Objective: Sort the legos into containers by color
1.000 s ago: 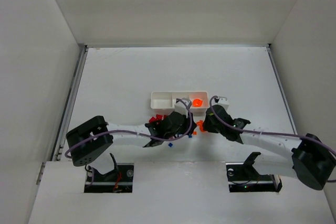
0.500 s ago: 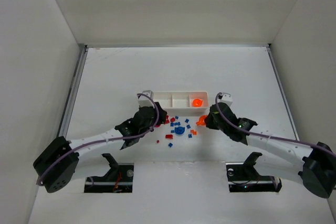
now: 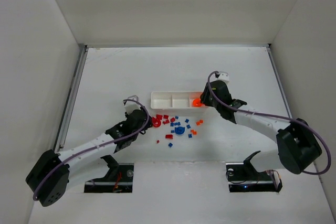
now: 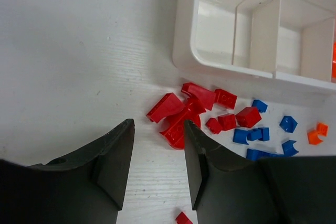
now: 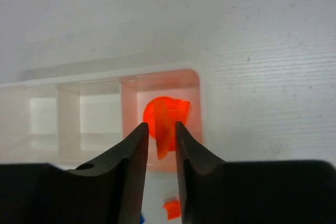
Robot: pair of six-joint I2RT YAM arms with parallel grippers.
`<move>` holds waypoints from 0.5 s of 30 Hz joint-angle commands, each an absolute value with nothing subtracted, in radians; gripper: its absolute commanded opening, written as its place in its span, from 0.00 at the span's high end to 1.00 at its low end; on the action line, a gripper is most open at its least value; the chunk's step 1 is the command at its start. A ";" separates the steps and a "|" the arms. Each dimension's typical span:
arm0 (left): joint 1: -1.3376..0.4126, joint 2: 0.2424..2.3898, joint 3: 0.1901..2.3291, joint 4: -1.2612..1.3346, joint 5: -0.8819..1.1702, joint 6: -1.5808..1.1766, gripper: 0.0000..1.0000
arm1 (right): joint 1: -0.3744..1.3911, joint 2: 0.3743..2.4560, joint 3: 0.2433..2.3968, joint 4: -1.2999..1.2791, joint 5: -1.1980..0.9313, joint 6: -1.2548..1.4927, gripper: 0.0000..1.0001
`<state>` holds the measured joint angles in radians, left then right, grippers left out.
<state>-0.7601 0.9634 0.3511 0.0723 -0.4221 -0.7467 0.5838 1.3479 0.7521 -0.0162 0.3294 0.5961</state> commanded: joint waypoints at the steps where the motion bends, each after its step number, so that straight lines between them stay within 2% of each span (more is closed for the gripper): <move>1: -0.786 0.960 0.342 0.021 -0.453 -0.805 0.59 | 0.574 1.381 0.796 0.089 0.290 0.572 0.56; 2: -0.800 0.965 0.342 0.032 -0.445 -0.805 0.58 | 0.579 1.384 0.792 0.097 0.293 0.575 0.46; 4: -0.818 0.977 0.344 0.055 -0.433 -0.799 0.56 | 0.579 1.384 0.784 0.107 0.295 0.574 0.38; 11: -0.843 1.058 0.341 0.130 -0.407 -0.839 0.48 | 0.613 1.353 0.717 0.129 0.295 0.575 0.37; 15: -0.846 1.098 0.324 0.169 -0.397 -0.896 0.48 | 0.634 1.316 0.670 0.144 0.291 0.586 0.37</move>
